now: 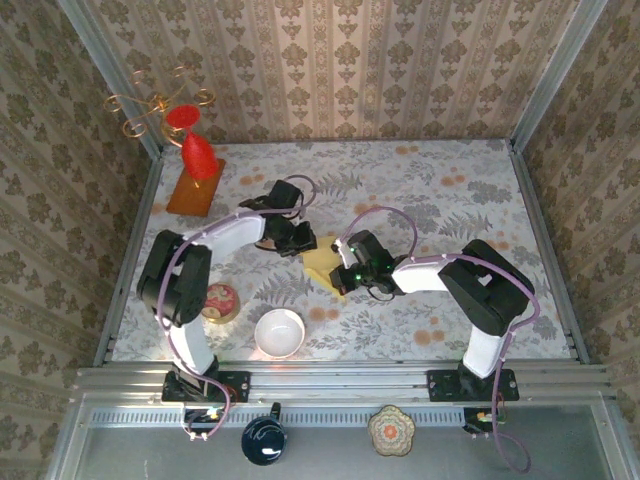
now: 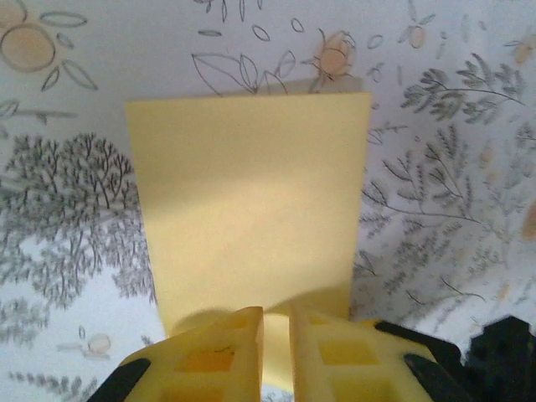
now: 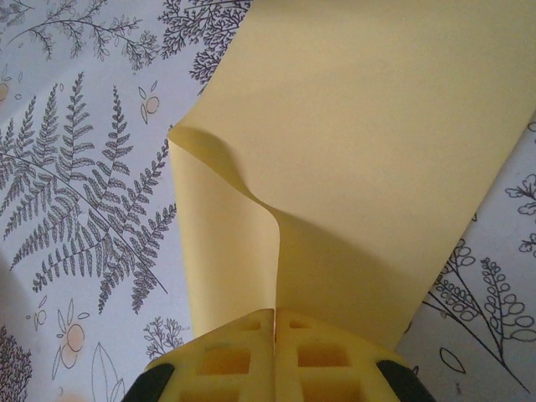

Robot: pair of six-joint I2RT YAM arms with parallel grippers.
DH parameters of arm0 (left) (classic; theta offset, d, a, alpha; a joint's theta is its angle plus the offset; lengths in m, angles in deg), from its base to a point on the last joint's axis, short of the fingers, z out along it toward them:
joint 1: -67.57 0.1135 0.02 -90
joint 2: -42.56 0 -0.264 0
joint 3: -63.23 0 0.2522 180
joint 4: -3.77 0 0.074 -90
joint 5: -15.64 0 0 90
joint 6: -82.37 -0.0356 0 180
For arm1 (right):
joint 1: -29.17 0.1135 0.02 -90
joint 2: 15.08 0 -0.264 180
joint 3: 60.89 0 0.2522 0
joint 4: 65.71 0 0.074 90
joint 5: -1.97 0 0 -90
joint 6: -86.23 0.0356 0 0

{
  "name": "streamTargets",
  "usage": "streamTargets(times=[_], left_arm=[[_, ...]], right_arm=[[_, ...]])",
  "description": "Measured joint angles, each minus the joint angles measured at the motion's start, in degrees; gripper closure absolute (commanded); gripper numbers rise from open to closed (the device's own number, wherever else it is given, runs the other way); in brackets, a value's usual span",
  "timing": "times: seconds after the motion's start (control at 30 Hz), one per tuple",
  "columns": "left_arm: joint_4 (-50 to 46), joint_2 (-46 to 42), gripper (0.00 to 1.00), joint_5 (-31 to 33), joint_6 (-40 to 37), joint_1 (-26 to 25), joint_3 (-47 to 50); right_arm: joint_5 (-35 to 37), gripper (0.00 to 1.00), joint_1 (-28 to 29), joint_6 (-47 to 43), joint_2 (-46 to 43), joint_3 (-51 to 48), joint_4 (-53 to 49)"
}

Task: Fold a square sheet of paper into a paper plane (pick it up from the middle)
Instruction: Third fold the triangle at the center of the table.

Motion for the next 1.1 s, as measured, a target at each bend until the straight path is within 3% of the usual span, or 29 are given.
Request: streamTargets(times=[0.27,0.43,1.1], left_arm=[[9.81,-4.59,0.86,-1.60,12.00,-2.14,12.44],[12.92,-4.70,0.89,-1.92,16.70,-2.27,14.43],[17.44,-2.32,0.92,-2.56,20.52,-3.98,14.40]], right_arm=[[-0.02,1.00,0.00,0.04,0.00,0.02,-0.13],[-0.02,1.00,0.00,0.11,0.11,0.31,-0.35],[-0.02,1.00,-0.11,0.22,0.44,0.96,-1.01]])
